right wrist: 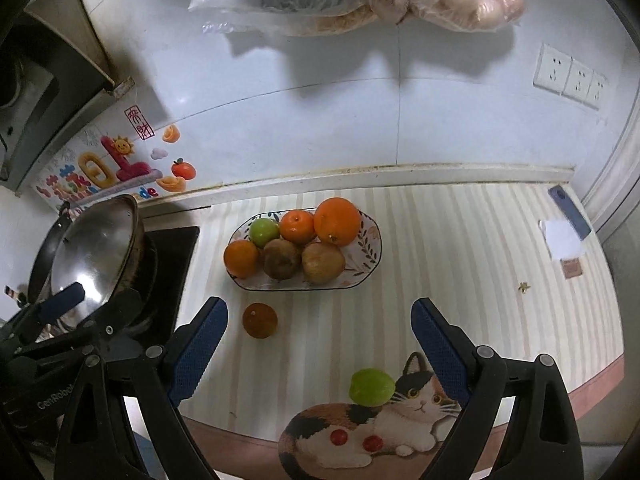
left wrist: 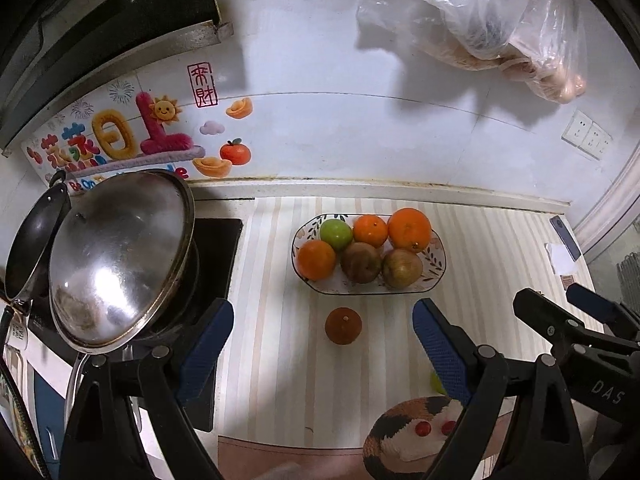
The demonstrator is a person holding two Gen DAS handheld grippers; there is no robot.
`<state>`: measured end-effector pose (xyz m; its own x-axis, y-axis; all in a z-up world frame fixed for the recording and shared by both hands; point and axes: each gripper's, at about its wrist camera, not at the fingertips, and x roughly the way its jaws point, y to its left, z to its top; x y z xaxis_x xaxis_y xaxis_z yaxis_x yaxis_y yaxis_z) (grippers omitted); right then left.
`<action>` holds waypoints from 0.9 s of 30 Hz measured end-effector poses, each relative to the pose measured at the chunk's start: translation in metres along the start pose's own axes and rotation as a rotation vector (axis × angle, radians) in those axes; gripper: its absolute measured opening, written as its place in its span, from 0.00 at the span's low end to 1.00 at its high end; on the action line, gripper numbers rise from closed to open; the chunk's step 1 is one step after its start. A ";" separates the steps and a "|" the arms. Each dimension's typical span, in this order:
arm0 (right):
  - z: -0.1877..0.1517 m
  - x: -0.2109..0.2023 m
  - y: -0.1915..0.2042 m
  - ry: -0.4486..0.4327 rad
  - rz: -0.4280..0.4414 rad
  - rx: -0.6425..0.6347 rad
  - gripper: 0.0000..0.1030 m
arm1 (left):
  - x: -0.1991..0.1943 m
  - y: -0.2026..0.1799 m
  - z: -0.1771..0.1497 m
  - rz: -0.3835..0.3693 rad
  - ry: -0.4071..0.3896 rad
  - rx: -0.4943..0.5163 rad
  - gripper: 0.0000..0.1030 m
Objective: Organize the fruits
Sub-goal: 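Pull both open tools back from the plate, then grasp the loose orange with the left tool while the right tool grasps the green apple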
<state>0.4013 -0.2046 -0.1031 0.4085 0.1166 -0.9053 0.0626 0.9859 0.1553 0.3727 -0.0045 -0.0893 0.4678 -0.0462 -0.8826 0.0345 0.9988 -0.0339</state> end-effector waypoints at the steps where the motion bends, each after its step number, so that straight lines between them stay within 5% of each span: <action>1: -0.002 0.002 -0.002 0.009 0.008 0.008 0.92 | 0.002 0.001 -0.001 -0.003 0.003 -0.004 0.91; 3: -0.009 0.013 -0.011 0.048 0.017 0.030 0.92 | 0.011 0.003 -0.004 -0.004 0.025 -0.010 0.97; 14: -0.088 0.152 -0.077 0.418 -0.013 0.177 0.92 | 0.106 0.005 -0.041 0.024 0.258 -0.036 0.97; 18: -0.105 0.184 -0.092 0.485 -0.019 0.231 0.92 | 0.149 0.000 -0.046 0.014 0.344 -0.060 0.97; 27: -0.121 0.219 -0.104 0.564 0.032 0.280 0.72 | 0.233 -0.016 -0.043 -0.011 0.484 -0.088 0.97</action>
<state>0.3740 -0.2666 -0.3657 -0.1243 0.2658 -0.9560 0.3255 0.9211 0.2137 0.4435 -0.0310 -0.3143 0.0030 -0.0651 -0.9979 -0.0475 0.9967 -0.0651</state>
